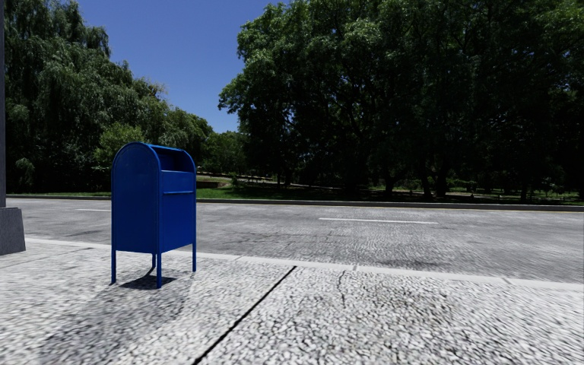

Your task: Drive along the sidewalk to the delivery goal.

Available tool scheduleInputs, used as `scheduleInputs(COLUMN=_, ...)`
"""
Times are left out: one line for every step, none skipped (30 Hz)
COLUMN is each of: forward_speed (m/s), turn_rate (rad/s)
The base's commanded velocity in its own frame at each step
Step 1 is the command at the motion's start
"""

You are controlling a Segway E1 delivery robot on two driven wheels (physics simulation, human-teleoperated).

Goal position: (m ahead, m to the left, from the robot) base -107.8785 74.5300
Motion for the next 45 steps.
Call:
scheduleInputs(forward_speed=0.00, turn_rate=0.00)
scheduleInputs(forward_speed=0.00, turn_rate=0.00)
scheduleInputs(forward_speed=0.00, turn_rate=0.00)
scheduleInputs(forward_speed=0.00, turn_rate=0.00)
scheduleInputs(forward_speed=0.00, turn_rate=0.00)
scheduleInputs(forward_speed=0.00, turn_rate=0.00)
scheduleInputs(forward_speed=0.00, turn_rate=0.00)
scheduleInputs(forward_speed=0.00, turn_rate=0.00)
scheduleInputs(forward_speed=0.00, turn_rate=0.00)
scheduleInputs(forward_speed=0.00, turn_rate=0.00)
scheduleInputs(forward_speed=0.00, turn_rate=0.00)
scheduleInputs(forward_speed=0.00, turn_rate=0.00)
scheduleInputs(forward_speed=0.00, turn_rate=0.00)
scheduleInputs(forward_speed=0.00, turn_rate=0.00)
scheduleInputs(forward_speed=0.00, turn_rate=0.00)
scheduleInputs(forward_speed=0.00, turn_rate=0.00)
scheduleInputs(forward_speed=0.00, turn_rate=0.00)
scheduleInputs(forward_speed=0.00, turn_rate=0.00)
scheduleInputs(forward_speed=0.00, turn_rate=0.00)
scheduleInputs(forward_speed=0.00, turn_rate=0.00)
scheduleInputs(forward_speed=0.00, turn_rate=0.00)
scheduleInputs(forward_speed=0.00, turn_rate=0.00)
scheduleInputs(forward_speed=0.00, turn_rate=0.00)
scheduleInputs(forward_speed=0.00, turn_rate=0.00)
scheduleInputs(forward_speed=0.00, turn_rate=0.00)
scheduleInputs(forward_speed=0.00, turn_rate=0.00)
scheduleInputs(forward_speed=0.00, turn_rate=0.00)
scheduleInputs(forward_speed=0.00, turn_rate=0.00)
scheduleInputs(forward_speed=0.00, turn_rate=0.00)
scheduleInputs(forward_speed=0.00, turn_rate=0.00)
scheduleInputs(forward_speed=0.23, turn_rate=0.05)
scheduleInputs(forward_speed=0.23, turn_rate=0.05)
scheduleInputs(forward_speed=0.45, turn_rate=0.17)
scheduleInputs(forward_speed=0.65, turn_rate=0.51)
scheduleInputs(forward_speed=0.65, turn_rate=0.51)
scheduleInputs(forward_speed=0.65, turn_rate=0.52)
scheduleInputs(forward_speed=0.65, turn_rate=0.52)
scheduleInputs(forward_speed=0.65, turn_rate=0.54)
scheduleInputs(forward_speed=0.65, turn_rate=0.54)
scheduleInputs(forward_speed=0.65, turn_rate=0.55)
scheduleInputs(forward_speed=0.65, turn_rate=0.58)
scheduleInputs(forward_speed=0.65, turn_rate=0.60)
scheduleInputs(forward_speed=0.67, turn_rate=0.65)
scheduleInputs(forward_speed=0.67, turn_rate=0.65)
scheduleInputs(forward_speed=0.76, turn_rate=0.67)
